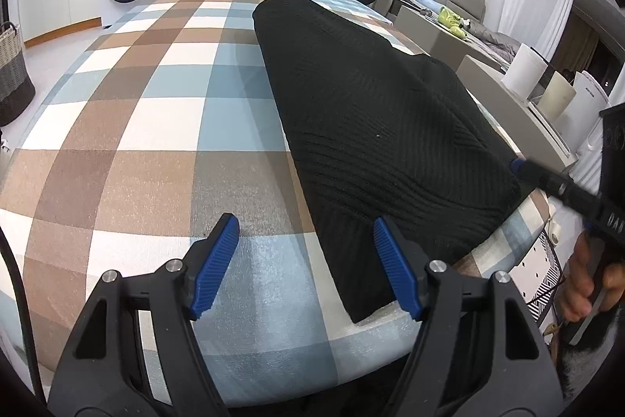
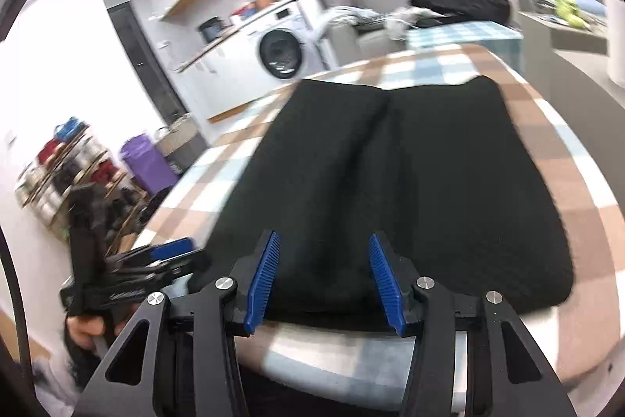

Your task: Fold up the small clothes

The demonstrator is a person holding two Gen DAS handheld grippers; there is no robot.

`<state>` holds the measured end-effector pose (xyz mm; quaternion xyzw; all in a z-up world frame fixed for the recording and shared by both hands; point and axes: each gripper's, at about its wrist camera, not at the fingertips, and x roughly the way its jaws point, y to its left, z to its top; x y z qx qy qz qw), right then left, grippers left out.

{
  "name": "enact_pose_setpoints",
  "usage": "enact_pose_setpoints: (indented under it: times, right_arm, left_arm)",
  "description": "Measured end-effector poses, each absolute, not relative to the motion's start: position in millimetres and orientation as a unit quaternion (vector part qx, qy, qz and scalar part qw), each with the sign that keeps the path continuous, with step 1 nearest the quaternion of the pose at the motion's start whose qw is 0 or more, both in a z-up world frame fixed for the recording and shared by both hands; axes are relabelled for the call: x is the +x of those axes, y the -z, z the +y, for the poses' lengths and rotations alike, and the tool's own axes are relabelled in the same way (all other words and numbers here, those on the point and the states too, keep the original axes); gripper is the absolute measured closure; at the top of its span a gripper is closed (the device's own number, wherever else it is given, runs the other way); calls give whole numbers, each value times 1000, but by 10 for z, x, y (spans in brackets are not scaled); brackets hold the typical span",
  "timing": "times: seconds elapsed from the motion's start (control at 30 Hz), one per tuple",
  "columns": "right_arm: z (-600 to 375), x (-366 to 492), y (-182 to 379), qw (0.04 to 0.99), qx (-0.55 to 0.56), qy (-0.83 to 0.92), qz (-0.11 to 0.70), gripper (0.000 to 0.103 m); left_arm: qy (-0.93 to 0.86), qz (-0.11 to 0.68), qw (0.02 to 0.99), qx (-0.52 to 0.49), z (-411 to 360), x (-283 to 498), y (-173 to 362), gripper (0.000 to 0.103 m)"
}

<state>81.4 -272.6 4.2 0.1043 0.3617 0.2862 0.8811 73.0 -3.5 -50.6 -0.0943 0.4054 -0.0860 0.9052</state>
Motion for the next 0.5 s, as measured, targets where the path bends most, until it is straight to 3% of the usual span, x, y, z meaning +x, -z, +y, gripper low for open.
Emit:
enact_pose_setpoints:
  times: [0.03,0.07,0.17,0.33,0.43,0.5]
  right_arm:
    - [-2697,821,-14,877,103,-292,368,67]
    - [-2654,860,50,870,94,-293,385,83]
    - [-2632,883,207,854,94,-292,420,96]
    - [-2757,824,259,844,127,-292,431,96]
    - [-2828,763,143,854,126,-294,410,87]
    - [-2922,702,22,870,124,-286,383,77]
  left_arm:
    - [87,406,905,-93,-42,727,506,34]
    - [88,406,905,-91,-50,725,505,34]
    - [90,406,905,-89,-54,730,504,34]
    - [91,408,904,-90,-48,754,509,34]
    - [81,405,907,-81,-64,811,497,34]
    - [81,403,908,-79,-84,874,482,34]
